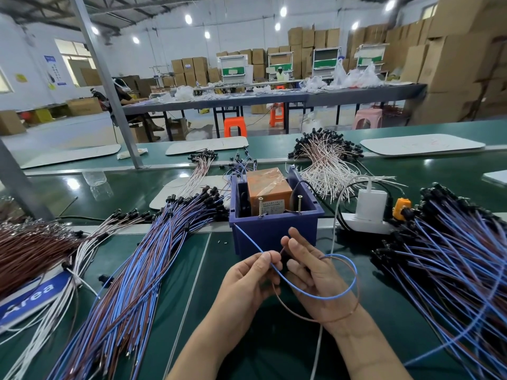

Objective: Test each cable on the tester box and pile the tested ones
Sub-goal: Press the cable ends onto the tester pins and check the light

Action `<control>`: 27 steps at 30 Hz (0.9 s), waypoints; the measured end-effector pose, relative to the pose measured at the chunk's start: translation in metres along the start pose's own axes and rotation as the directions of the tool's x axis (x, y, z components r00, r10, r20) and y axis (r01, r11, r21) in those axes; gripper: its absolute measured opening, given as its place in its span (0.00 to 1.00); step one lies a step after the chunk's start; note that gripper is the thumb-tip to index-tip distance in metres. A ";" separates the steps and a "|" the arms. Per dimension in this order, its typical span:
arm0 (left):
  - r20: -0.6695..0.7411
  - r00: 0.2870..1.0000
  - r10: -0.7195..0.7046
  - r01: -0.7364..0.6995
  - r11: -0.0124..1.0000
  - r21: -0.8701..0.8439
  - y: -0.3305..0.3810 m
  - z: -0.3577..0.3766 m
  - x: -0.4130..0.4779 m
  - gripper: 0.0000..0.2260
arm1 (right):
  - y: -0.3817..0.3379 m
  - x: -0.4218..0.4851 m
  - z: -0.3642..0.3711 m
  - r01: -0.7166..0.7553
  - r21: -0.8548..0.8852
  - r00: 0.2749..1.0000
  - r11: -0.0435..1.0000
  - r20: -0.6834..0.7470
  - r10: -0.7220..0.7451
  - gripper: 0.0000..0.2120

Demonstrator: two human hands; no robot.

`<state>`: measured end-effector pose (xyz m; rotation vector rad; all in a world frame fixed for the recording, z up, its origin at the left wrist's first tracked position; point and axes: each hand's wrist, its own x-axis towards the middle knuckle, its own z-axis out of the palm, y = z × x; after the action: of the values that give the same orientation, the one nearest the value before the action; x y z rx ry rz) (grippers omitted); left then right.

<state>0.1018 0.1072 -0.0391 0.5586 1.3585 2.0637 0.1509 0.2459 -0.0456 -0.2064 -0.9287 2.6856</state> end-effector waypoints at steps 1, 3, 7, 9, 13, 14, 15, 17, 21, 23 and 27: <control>-0.002 1.000 0.002 -0.002 1.000 -0.002 0.000 0.001 0.000 0.10 | 0.001 0.001 0.000 -0.006 -0.017 1.000 1.000 0.003 0.006 0.13; -0.013 1.000 0.006 -0.006 1.000 -0.010 0.000 0.001 0.001 0.10 | 0.002 0.002 -0.001 -0.017 -0.062 1.000 0.998 0.001 0.017 0.14; -0.026 0.999 0.021 -0.022 0.999 -0.033 0.000 -0.001 0.001 0.09 | 0.007 0.004 -0.003 -0.049 -0.205 0.999 0.978 0.001 0.050 0.11; -0.032 0.999 0.021 -0.022 1.000 -0.022 0.000 -0.001 0.001 0.09 | 0.009 0.004 -0.004 -0.050 -0.247 0.999 0.968 0.005 0.053 0.10; -0.036 0.999 0.030 -0.028 0.998 0.054 -0.002 -0.002 0.001 0.12 | 0.009 0.003 -0.004 -0.031 -0.265 1.000 0.964 -0.002 0.031 0.10; -0.035 0.999 0.037 -0.034 0.996 0.080 -0.003 -0.001 0.000 0.13 | 0.009 0.003 -0.004 -0.029 -0.279 1.000 0.960 -0.003 0.029 0.09; -0.035 0.998 0.042 -0.039 0.994 0.103 -0.003 -0.001 0.000 0.13 | 0.009 0.002 -0.004 -0.025 -0.292 1.000 0.956 -0.005 0.025 0.10; -0.042 0.998 0.053 -0.046 0.988 0.144 -0.004 0.000 -0.001 0.13 | 0.010 0.002 -0.006 -0.021 -0.304 1.000 0.953 -0.016 0.017 0.12; -0.036 0.996 0.081 -0.069 0.966 0.250 -0.004 0.002 -0.002 0.12 | 0.011 0.003 -0.005 -0.001 -0.315 0.998 0.949 -0.063 -0.020 0.14; -0.034 0.995 0.096 -0.082 0.954 0.288 -0.004 0.003 -0.002 0.11 | 0.011 0.003 -0.004 0.023 -0.335 0.995 0.942 -0.088 -0.056 0.10; -0.027 0.994 0.107 -0.093 0.944 0.317 -0.004 0.005 -0.001 0.11 | 0.013 0.004 -0.003 0.068 -0.329 0.987 0.942 -0.115 -0.111 0.06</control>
<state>0.1073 0.1109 -0.0407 0.7344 1.7349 1.9574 0.1449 0.2392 -0.0558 -0.3967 -1.2999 2.3891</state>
